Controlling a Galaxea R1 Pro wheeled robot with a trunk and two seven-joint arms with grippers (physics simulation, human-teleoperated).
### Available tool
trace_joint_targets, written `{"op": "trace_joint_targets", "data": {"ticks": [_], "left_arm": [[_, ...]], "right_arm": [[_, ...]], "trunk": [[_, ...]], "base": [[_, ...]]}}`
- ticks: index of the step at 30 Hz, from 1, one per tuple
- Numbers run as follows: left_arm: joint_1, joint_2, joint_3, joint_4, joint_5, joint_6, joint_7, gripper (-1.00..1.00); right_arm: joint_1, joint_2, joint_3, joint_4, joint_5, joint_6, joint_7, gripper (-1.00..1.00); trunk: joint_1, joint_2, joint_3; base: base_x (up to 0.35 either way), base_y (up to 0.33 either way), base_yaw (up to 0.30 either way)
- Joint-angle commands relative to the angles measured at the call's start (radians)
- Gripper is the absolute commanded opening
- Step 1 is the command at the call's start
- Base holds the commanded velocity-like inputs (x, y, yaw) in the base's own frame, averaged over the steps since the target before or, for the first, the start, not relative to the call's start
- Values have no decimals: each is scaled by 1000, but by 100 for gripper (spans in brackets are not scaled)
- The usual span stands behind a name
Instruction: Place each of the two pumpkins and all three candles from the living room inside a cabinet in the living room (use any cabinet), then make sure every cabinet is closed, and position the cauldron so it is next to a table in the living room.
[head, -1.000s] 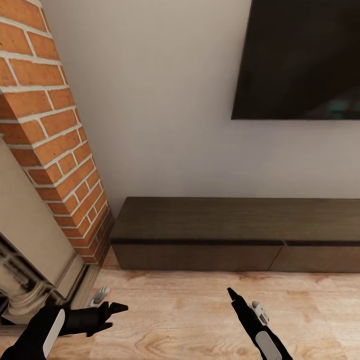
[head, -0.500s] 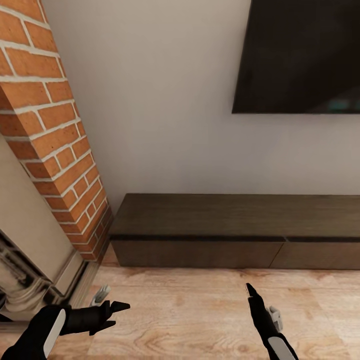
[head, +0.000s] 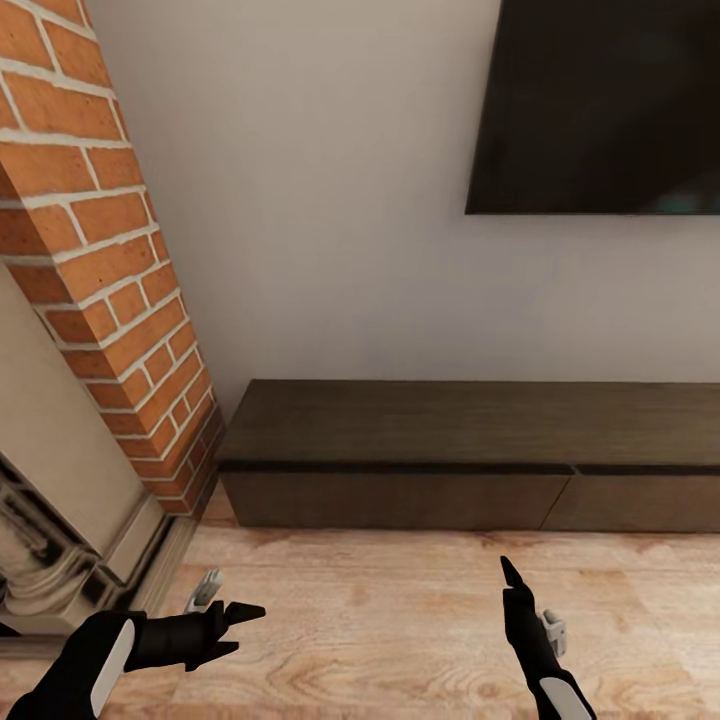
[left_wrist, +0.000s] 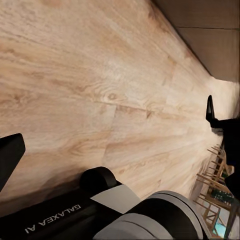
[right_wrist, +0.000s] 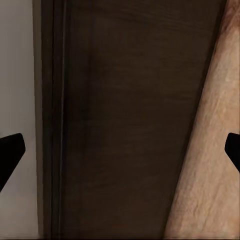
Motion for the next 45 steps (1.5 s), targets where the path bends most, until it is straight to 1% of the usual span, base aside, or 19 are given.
{"op": "trace_joint_targets", "data": {"ticks": [1, 2, 5, 8, 10, 12, 14, 19, 37, 45], "left_arm": [[0, 1, -1, 1, 0, 1, -18, 100], [0, 2, -1, 2, 0, 1, -37, 100], [0, 5, 1, 3, 0, 1, -76, 100], [1, 3, -1, 3, 0, 0, -87, 100], [0, 2, -2, 3, 0, 0, -91, 100], [0, 2, -1, 3, 0, 0, -98, 100], [1, 2, -1, 3, 0, 0, -117, 100], [0, 1, -5, 3, -2, 0, -158, 100], [0, -2, -2, 3, 0, 0, -169, 100], [1, -2, 0, 3, 0, 0, -169, 100]], "right_arm": [[0, 1, 0, 0, 0, 7, 6, 100], [0, 1, 0, -1, 0, 11, 12, 100], [-4, 3, 1, -1, 7, 12, 24, 100], [-7, 5, 1, -1, 9, 16, 31, 100], [-8, 6, 1, -2, 9, 20, 48, 100], [-8, 7, 1, -2, 8, 22, 79, 100], [-8, 6, 0, -2, 7, 23, 108, 100], [-8, 5, -1, -1, 3, 23, 133, 100], [-9, 5, -2, 3, 0, 23, 142, 100], [-9, 6, -3, 2, 0, 23, 143, 100]], "trunk": [[4, -7, -3], [8, -14, -6], [8, -14, -6], [8, -14, -6], [8, -14, -6], [8, -14, -6], [15, -28, -13], [35, -63, -28], [104, -189, -85], [104, -189, -85]], "base": [[0, 0, 0], [0, 0, 0], [0, 0, 0], [0, 0, 0], [0, 0, 0], [0, 0, 0], [0, 0, 0], [0, 0, 0], [0, 0, 0], [2, 0, 0]]}}
